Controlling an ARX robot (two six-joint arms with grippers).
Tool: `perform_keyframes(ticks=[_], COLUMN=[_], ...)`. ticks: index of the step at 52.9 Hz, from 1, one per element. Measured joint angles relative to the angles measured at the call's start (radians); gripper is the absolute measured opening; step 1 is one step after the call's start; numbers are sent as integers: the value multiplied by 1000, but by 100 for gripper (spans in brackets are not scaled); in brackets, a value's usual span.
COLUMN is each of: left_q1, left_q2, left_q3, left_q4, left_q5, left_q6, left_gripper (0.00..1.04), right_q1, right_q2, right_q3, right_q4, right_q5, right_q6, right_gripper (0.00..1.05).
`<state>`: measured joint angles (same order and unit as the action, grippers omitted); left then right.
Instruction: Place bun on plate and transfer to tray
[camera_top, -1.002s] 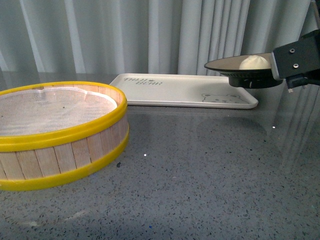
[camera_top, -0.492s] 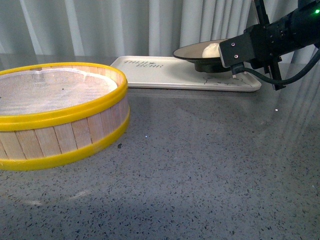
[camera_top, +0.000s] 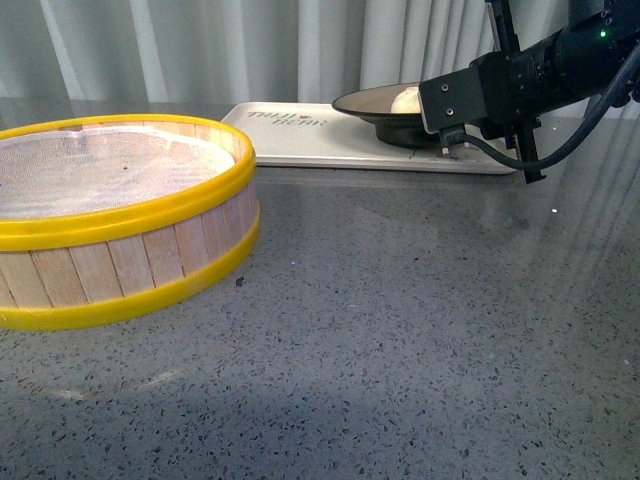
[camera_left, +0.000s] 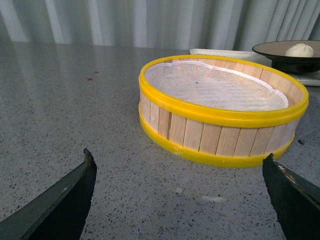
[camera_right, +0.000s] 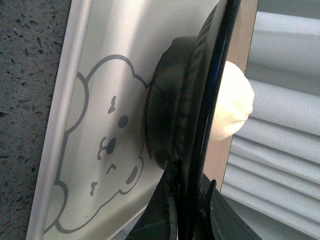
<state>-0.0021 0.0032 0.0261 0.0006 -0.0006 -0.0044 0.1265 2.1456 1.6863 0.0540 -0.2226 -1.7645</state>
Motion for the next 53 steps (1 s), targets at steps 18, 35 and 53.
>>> perform_keyframes(ticks=[18, 35, 53], left_q1=[0, 0, 0], left_q2=[0, 0, 0], left_q3=[0, 0, 0], left_q4=[0, 0, 0], left_q5=[0, 0, 0], left_q6=[0, 0, 0], left_gripper=[98, 98, 98], right_q1=[-3, 2, 73], right_q2=[-13, -190, -652], right_q3=[-42, -191, -399], right_q4=[5, 26, 20], right_q5=[5, -8, 135], right_q6=[92, 207, 1033], right_gripper=[24, 74, 96])
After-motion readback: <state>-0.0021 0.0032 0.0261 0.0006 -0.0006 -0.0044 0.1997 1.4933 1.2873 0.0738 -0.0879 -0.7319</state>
